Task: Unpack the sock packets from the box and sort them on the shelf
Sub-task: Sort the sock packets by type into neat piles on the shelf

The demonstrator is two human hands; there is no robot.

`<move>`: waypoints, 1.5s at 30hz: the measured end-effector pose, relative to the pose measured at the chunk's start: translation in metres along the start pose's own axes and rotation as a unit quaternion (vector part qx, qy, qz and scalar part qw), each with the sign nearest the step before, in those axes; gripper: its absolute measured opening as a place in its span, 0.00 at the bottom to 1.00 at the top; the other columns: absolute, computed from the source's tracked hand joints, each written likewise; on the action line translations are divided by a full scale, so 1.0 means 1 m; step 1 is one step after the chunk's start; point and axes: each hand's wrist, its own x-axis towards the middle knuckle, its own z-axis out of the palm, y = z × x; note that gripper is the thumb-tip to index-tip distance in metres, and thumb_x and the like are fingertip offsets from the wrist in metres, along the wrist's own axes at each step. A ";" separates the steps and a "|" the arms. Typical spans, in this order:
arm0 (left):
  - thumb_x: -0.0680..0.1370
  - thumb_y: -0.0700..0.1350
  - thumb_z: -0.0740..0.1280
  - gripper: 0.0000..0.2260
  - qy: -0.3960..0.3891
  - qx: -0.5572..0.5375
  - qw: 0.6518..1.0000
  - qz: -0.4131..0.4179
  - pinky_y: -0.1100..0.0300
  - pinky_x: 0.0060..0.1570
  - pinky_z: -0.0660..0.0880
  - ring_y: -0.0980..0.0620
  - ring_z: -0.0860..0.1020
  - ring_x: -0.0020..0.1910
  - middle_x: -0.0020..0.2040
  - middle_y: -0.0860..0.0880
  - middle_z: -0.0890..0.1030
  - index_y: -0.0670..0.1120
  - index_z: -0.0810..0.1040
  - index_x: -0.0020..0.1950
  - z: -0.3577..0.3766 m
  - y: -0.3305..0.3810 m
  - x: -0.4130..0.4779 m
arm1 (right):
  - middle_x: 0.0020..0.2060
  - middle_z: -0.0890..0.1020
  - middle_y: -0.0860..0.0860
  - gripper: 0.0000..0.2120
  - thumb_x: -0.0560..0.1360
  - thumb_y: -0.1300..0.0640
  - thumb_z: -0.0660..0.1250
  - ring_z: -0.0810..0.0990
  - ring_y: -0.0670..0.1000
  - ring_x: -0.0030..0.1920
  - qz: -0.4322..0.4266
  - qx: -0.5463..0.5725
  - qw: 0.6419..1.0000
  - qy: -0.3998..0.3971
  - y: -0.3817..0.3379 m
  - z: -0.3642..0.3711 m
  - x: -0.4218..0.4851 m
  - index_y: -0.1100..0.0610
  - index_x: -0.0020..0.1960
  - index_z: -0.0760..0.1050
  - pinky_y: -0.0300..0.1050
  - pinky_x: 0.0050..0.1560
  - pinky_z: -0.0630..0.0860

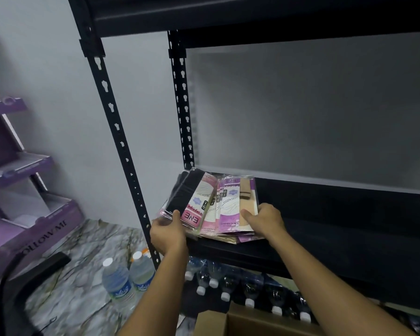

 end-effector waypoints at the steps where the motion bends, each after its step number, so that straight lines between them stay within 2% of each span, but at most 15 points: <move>1: 0.72 0.51 0.74 0.12 -0.007 0.012 1.000 0.007 0.55 0.41 0.69 0.45 0.78 0.45 0.49 0.45 0.81 0.45 0.76 0.46 0.000 0.000 0.001 | 0.49 0.83 0.53 0.18 0.72 0.45 0.69 0.80 0.52 0.44 0.001 -0.001 1.000 -0.004 0.000 -0.001 -0.001 0.59 0.53 0.77 0.44 0.40 0.76; 4: 0.72 0.49 0.75 0.16 -0.015 0.038 0.998 0.040 0.51 0.46 0.73 0.41 0.78 0.50 0.55 0.41 0.78 0.42 0.75 0.52 -0.001 -0.002 0.006 | 0.49 0.83 0.54 0.19 0.73 0.44 0.68 0.81 0.52 0.45 -0.003 -0.008 1.000 -0.013 0.003 -0.004 -0.002 0.59 0.52 0.78 0.45 0.42 0.77; 7: 0.70 0.48 0.77 0.24 -0.034 0.056 0.996 0.053 0.49 0.53 0.72 0.39 0.75 0.55 0.61 0.40 0.72 0.41 0.72 0.60 -0.006 -0.003 0.007 | 0.52 0.81 0.55 0.20 0.74 0.43 0.66 0.80 0.53 0.48 -0.013 -0.018 1.000 -0.013 0.006 -0.009 -0.005 0.59 0.54 0.77 0.47 0.46 0.78; 10: 0.68 0.47 0.79 0.33 -0.074 0.053 0.994 0.053 0.48 0.58 0.72 0.39 0.74 0.61 0.67 0.40 0.69 0.41 0.68 0.68 -0.014 -0.007 0.007 | 0.58 0.77 0.57 0.24 0.74 0.43 0.66 0.78 0.55 0.53 -0.017 -0.016 1.000 -0.001 0.011 -0.014 -0.011 0.60 0.61 0.73 0.46 0.49 0.75; 13: 0.67 0.47 0.80 0.37 -0.100 0.020 0.993 0.051 0.45 0.62 0.74 0.40 0.74 0.61 0.67 0.39 0.70 0.41 0.65 0.69 -0.028 -0.017 0.004 | 0.62 0.75 0.57 0.30 0.74 0.43 0.66 0.77 0.55 0.57 -0.029 -0.007 1.000 0.009 0.019 -0.021 -0.021 0.61 0.68 0.69 0.47 0.54 0.75; 15: 0.68 0.46 0.79 0.36 -0.105 -0.008 0.992 0.063 0.49 0.61 0.75 0.43 0.74 0.62 0.67 0.41 0.69 0.43 0.63 0.69 -0.040 -0.024 -0.004 | 0.61 0.75 0.57 0.29 0.74 0.44 0.66 0.77 0.54 0.55 -0.035 0.001 0.999 0.018 0.024 -0.027 -0.029 0.59 0.69 0.69 0.47 0.53 0.76; 18: 0.70 0.46 0.77 0.30 -0.111 -0.011 0.986 0.123 0.67 0.46 0.70 0.48 0.73 0.56 0.61 0.46 0.68 0.44 0.66 0.66 -0.055 -0.034 -0.021 | 0.56 0.75 0.54 0.25 0.74 0.45 0.67 0.75 0.48 0.46 -0.045 0.015 0.998 0.035 0.032 -0.035 -0.043 0.57 0.66 0.71 0.42 0.45 0.71; 20: 0.72 0.48 0.75 0.24 -0.141 -0.007 0.978 0.156 0.66 0.42 0.69 0.48 0.75 0.52 0.58 0.47 0.71 0.47 0.68 0.63 -0.062 -0.039 -0.032 | 0.53 0.75 0.52 0.23 0.74 0.46 0.68 0.74 0.46 0.43 -0.056 0.026 0.997 0.045 0.036 -0.040 -0.054 0.56 0.65 0.72 0.40 0.42 0.69; 23: 0.74 0.49 0.74 0.19 -0.212 0.001 0.959 0.189 0.61 0.46 0.72 0.50 0.77 0.52 0.56 0.48 0.77 0.52 0.71 0.60 -0.066 -0.038 -0.045 | 0.49 0.76 0.51 0.21 0.73 0.47 0.69 0.73 0.43 0.41 -0.077 0.044 0.994 0.060 0.039 -0.047 -0.071 0.56 0.62 0.74 0.37 0.39 0.68; 26: 0.74 0.50 0.74 0.18 -0.290 0.016 0.936 0.199 0.64 0.45 0.73 0.52 0.78 0.51 0.53 0.51 0.79 0.52 0.73 0.61 -0.066 -0.031 -0.057 | 0.48 0.75 0.49 0.19 0.73 0.47 0.69 0.75 0.43 0.42 -0.100 0.067 0.990 0.067 0.041 -0.050 -0.089 0.55 0.61 0.75 0.35 0.38 0.69; 29: 0.73 0.53 0.73 0.21 -0.329 0.047 0.918 0.217 0.64 0.46 0.73 0.54 0.78 0.51 0.53 0.53 0.78 0.52 0.73 0.64 -0.068 -0.025 -0.064 | 0.47 0.74 0.47 0.18 0.74 0.47 0.69 0.75 0.43 0.40 -0.131 0.078 0.985 0.077 0.041 -0.052 -0.105 0.54 0.60 0.75 0.31 0.36 0.68; 36: 0.73 0.55 0.73 0.21 -0.308 0.095 0.917 0.234 0.64 0.44 0.74 0.55 0.79 0.49 0.53 0.54 0.79 0.52 0.73 0.63 -0.079 -0.019 -0.060 | 0.47 0.74 0.47 0.14 0.73 0.51 0.71 0.75 0.44 0.40 -0.147 0.095 0.982 0.070 0.040 -0.052 -0.120 0.51 0.58 0.75 0.29 0.36 0.68; 40: 0.72 0.55 0.74 0.23 -0.278 0.103 0.926 0.233 0.59 0.46 0.77 0.56 0.80 0.46 0.50 0.55 0.80 0.50 0.72 0.63 -0.082 -0.016 -0.048 | 0.47 0.74 0.48 0.13 0.73 0.51 0.71 0.76 0.45 0.41 -0.151 0.095 0.982 0.066 0.038 -0.049 -0.120 0.51 0.57 0.76 0.30 0.36 0.68; 45: 0.71 0.52 0.74 0.24 -0.250 0.122 0.930 0.239 0.51 0.52 0.78 0.55 0.79 0.49 0.52 0.50 0.77 0.47 0.72 0.63 -0.075 -0.006 -0.031 | 0.47 0.75 0.47 0.12 0.73 0.51 0.71 0.77 0.45 0.40 -0.162 0.101 0.980 0.057 0.030 -0.044 -0.117 0.52 0.55 0.76 0.32 0.36 0.69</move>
